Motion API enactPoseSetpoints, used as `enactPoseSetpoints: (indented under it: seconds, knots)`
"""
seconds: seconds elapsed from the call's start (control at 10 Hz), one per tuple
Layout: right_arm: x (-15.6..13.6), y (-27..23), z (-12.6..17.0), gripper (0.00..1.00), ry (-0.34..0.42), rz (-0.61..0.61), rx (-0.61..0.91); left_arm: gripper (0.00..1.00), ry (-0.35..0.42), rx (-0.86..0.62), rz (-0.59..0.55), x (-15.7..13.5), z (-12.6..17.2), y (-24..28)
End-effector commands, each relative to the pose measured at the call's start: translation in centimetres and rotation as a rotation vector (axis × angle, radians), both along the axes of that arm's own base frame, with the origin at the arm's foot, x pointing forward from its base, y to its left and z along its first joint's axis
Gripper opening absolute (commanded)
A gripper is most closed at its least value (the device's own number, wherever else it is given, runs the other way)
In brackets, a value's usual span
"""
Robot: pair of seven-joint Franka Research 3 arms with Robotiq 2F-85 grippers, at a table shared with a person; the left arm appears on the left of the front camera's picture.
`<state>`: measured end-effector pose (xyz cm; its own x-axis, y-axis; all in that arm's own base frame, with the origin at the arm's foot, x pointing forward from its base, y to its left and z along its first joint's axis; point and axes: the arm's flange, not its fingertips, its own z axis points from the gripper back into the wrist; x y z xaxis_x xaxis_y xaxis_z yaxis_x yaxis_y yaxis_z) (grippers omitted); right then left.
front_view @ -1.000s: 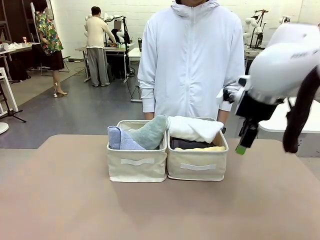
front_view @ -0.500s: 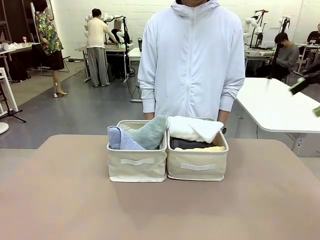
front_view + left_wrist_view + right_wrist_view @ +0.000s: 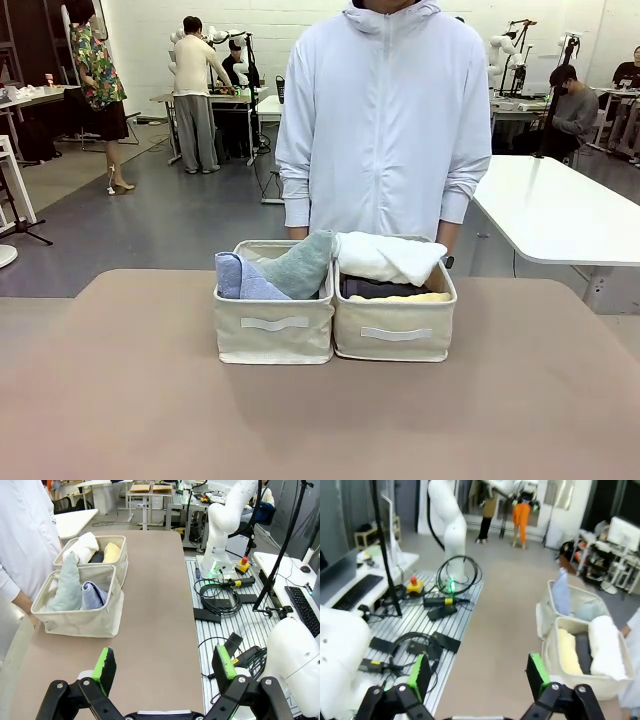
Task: Sort the towels based on their folding style.
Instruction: Pick up another triangle-folded towel from the table and place it in the left Fabric basket.
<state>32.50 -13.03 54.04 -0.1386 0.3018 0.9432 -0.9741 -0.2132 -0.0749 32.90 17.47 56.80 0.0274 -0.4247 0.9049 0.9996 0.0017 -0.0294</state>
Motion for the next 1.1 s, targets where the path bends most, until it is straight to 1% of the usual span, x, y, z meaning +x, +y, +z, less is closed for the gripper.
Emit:
enactPoseSetpoints:
  seconds: [0.0, 0.2, 0.3, 0.4, 1.0]
  knots:
    - [-1.0, -1.4, -0.5, 1.00, 0.000, -0.119, 0.145, 1.00, -0.028, -0.015, -0.006, 0.0, 0.0, 0.1]
    - [-2.4, -3.1, -1.3, 1.00, -0.011, -0.196, 0.200, 1.00, -0.028, -0.015, -0.006, 0.0, 0.0, 0.1]
    - [-2.7, -3.2, -1.6, 1.00, 0.006, -0.290, 0.202, 1.00, -0.028, -0.015, -0.006, 0.0, 0.0, 0.1]
    - [-1.8, -3.7, -1.1, 1.00, 0.016, -0.166, 0.155, 1.00, -0.028, -0.015, -0.006, 0.0, 0.0, 0.1]
    - [-1.8, -3.7, -1.1, 1.00, 0.016, -0.166, 0.155, 1.00, -0.028, -0.015, -0.006, 0.0, 0.0, 0.1]
